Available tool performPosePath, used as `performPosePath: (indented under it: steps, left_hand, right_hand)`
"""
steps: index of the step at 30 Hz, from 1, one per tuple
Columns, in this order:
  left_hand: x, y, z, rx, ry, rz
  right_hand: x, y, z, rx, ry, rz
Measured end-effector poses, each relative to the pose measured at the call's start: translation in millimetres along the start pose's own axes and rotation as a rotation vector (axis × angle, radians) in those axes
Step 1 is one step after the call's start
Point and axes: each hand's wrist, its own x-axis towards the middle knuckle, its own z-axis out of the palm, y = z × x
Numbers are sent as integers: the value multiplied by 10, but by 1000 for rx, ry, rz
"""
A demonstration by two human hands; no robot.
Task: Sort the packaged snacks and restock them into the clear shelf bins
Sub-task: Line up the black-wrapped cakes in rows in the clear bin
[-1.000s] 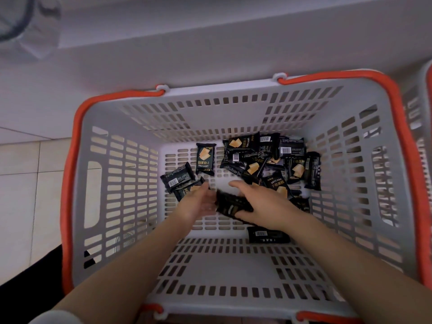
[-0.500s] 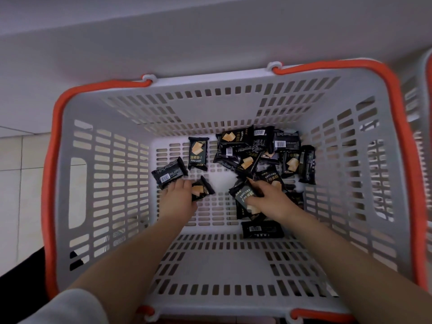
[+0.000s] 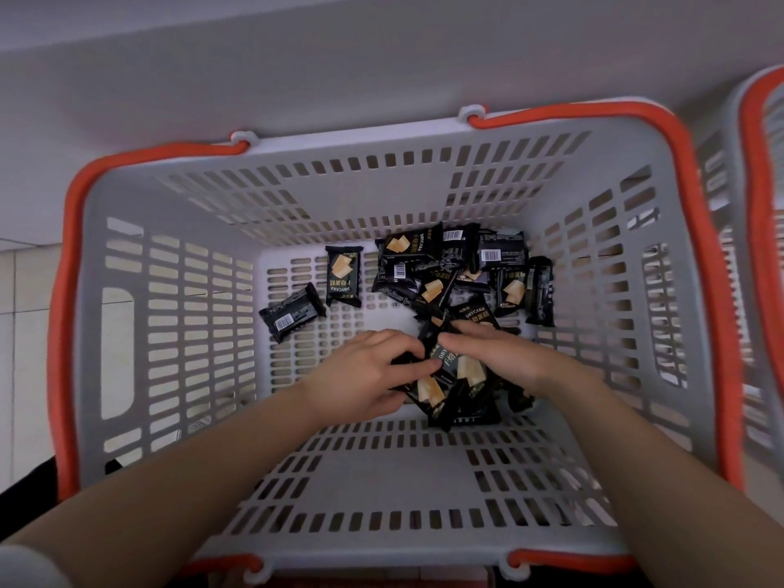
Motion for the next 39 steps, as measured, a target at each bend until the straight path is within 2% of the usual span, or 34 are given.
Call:
performPosePath:
  steps: [2,4,8,11,13,15,18,22,24,25,28,29,30,32,35,37,39]
  left_hand:
    - [14,28,16,-64,35,-37]
    - [-8,41,46,-100,72,-161]
    - [-123,-89,134,-171,90,-591]
    - [-300,-355,185,-124,177,-938]
    - [-402,-515,208,-71,206,-1099]
    - [-459,-621,246,-23,153,-1184]
    - [-479,-714,295,26,-32,-1257]
    - [-399,-737,262,102,-154,-1167]
    - [-330,-596,204,-142,-66,-1131]
    - [-287,-468,182,-381,31,-1164]
    - [-85,-45,164,-1366,393,-1407]
    - [-23,52,191,-1545,425,-1458]
    - [42,116,205,-1588,388,-1487]
    - [133,150,250,-1426,287,-1526]
    - [163,121,343,-1335,298,-1572]
    - [152,142,373,-1394,313,-1606]
    - [140,155,365,-1615,348,-1612]
  right_hand:
    - [-49,-6,-22,-33,-52,-52]
    - [-64,-13,-26,-9,-54,-56]
    - [16,34,-38,72,58,-66]
    - [58,81,-33,95,142,-52]
    - [81,114,-29,134,138,-32]
    - [107,129,-20,179,119,-10]
    - [119,145,-4,247,125,17]
    - [125,169,-14,303,130,33]
    - [132,181,-22,344,140,47]
    - [139,186,-28,367,144,45]
    - [178,176,-27,406,155,16]
    - [194,163,-8,404,170,-1]
    - [207,149,17,386,193,-14]
    - [233,141,50,309,253,-40]
    - [239,182,57,176,285,-67]
    - [239,220,49,141,288,-64]
    - [223,230,42,138,246,-82]
